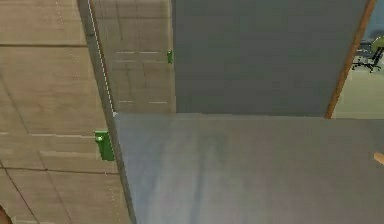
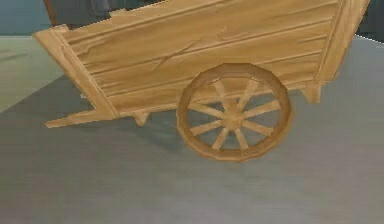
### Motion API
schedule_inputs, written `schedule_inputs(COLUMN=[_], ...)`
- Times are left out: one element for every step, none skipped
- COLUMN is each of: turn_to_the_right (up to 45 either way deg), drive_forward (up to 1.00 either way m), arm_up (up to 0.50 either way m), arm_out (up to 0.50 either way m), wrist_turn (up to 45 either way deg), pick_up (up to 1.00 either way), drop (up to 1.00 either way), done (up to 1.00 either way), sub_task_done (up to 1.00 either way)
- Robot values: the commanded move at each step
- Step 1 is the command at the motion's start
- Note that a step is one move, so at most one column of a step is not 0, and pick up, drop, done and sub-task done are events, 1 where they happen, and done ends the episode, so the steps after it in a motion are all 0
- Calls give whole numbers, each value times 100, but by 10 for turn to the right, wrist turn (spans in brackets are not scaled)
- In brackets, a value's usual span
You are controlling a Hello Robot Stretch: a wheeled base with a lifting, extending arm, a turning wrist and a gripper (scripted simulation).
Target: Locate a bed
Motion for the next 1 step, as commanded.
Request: schedule_inputs(turn_to_the_right=[270], drive_forward=[0], arm_up=[0], arm_out=[0], wrist_turn=[0], pick_up=[0], drop=[0], done=[0], sub_task_done=[0])
